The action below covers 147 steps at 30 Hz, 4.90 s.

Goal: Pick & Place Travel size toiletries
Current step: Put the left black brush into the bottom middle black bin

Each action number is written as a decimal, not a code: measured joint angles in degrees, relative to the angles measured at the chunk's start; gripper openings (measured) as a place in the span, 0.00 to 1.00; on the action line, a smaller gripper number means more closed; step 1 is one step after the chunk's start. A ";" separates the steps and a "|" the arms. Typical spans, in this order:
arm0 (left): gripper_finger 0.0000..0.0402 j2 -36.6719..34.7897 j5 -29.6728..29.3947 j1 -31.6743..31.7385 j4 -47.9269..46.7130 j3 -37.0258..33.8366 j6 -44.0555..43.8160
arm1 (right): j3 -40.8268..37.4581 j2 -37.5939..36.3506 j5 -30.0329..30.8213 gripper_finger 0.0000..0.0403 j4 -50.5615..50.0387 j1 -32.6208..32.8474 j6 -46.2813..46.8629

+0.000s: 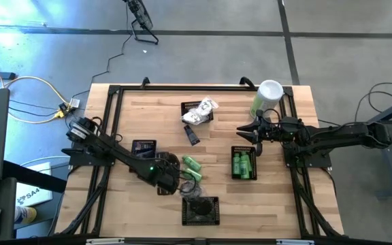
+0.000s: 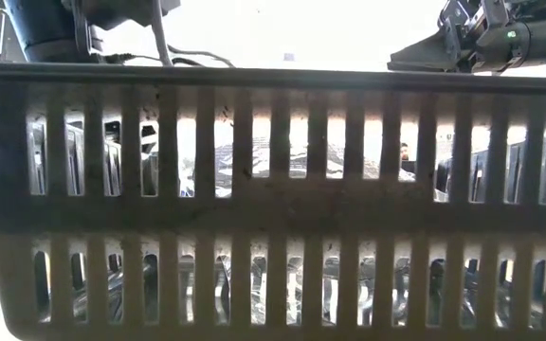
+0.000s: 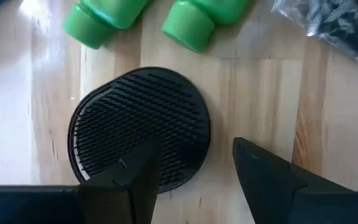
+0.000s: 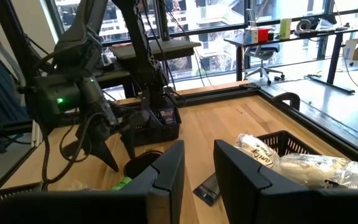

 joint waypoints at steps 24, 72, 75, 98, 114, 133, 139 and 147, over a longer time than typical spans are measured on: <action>0.36 1.63 -4.90 0.02 0.06 0.00 -3.65 | 0.00 0.00 0.00 0.20 0.04 0.00 0.00; 0.00 1.89 -8.27 0.02 -27.04 22.00 0.08 | 0.00 -0.02 -0.03 0.20 0.02 0.01 0.00; 0.00 1.88 -8.57 0.02 -28.63 24.44 2.05 | 0.00 -0.02 -0.03 0.20 0.02 0.00 0.02; 0.00 2.24 -5.31 0.00 -30.20 26.39 -12.90 | 0.00 -0.02 -0.03 0.20 0.02 0.00 0.02; 0.38 8.12 0.53 3.05 -30.60 26.38 -25.51 | 0.00 -0.02 -0.05 0.20 -0.02 0.00 0.02; 0.40 7.86 2.00 3.04 -22.77 16.13 -24.44 | 0.00 -0.02 -0.26 0.20 -0.02 0.02 0.02; 0.40 7.17 5.62 3.39 -19.13 16.22 -26.37 | 0.00 -0.02 -0.27 0.20 0.08 0.01 0.04; 0.40 7.33 7.88 3.41 -18.17 16.22 -26.03 | 0.00 -0.02 -0.27 0.20 0.04 0.02 0.04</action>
